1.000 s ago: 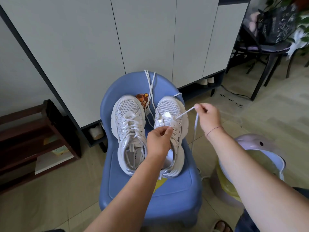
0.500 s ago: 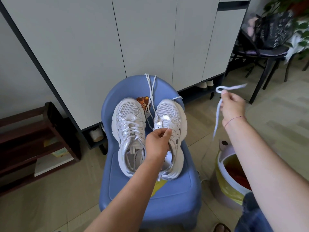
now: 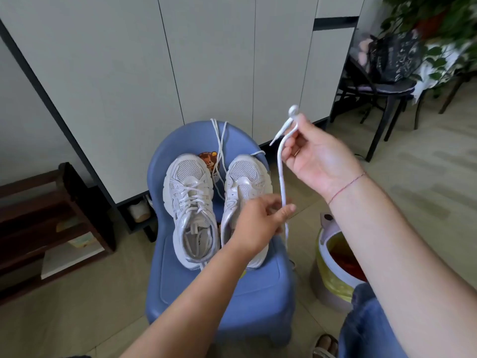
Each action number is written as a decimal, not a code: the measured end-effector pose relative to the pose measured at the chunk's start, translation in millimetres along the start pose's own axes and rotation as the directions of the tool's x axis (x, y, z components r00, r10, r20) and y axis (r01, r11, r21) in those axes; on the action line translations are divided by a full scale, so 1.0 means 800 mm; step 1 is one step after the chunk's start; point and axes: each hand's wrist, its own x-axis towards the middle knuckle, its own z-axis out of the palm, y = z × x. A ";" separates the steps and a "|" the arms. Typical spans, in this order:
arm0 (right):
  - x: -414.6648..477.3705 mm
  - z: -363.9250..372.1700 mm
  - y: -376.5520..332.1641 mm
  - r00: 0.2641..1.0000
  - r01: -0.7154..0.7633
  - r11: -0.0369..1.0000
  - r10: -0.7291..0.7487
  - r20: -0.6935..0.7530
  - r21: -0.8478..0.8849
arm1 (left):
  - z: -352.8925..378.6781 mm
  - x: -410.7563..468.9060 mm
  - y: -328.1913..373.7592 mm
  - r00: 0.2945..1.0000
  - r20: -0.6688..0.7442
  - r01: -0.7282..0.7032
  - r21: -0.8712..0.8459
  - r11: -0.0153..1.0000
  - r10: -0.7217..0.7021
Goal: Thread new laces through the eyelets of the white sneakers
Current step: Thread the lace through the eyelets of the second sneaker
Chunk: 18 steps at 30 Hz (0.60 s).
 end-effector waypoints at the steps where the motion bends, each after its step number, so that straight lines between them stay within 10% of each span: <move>1: -0.004 0.002 -0.009 0.999 0.028 0.998 -0.026 -0.025 0.055 | -0.002 -0.004 -0.004 0.999 0.026 0.043 0.010 0.999 -0.043; 4: -0.015 -0.021 -0.034 0.983 0.145 0.982 -0.129 -0.127 0.118 | -0.018 -0.016 -0.018 0.990 0.013 0.138 0.122 0.983 -0.141; 6: -0.028 -0.052 -0.032 0.946 0.203 0.970 -0.229 -0.229 -0.131 | -0.032 -0.025 -0.021 0.988 -0.035 0.153 0.133 0.979 -0.150; 10: -0.062 -0.116 0.032 0.936 -0.119 0.743 -0.137 -0.323 -0.659 | -0.051 -0.029 -0.001 0.993 -0.099 0.067 0.084 0.994 -0.058; 13: -0.076 -0.132 0.074 0.966 -0.193 0.545 -0.038 -0.255 -0.815 | -0.053 -0.027 0.028 0.993 -0.109 -0.027 0.114 0.993 0.039; 18: -0.077 -0.095 0.064 0.995 0.064 0.513 0.029 0.092 -0.856 | -0.049 -0.027 0.078 0.983 -0.079 -0.148 0.179 0.973 0.164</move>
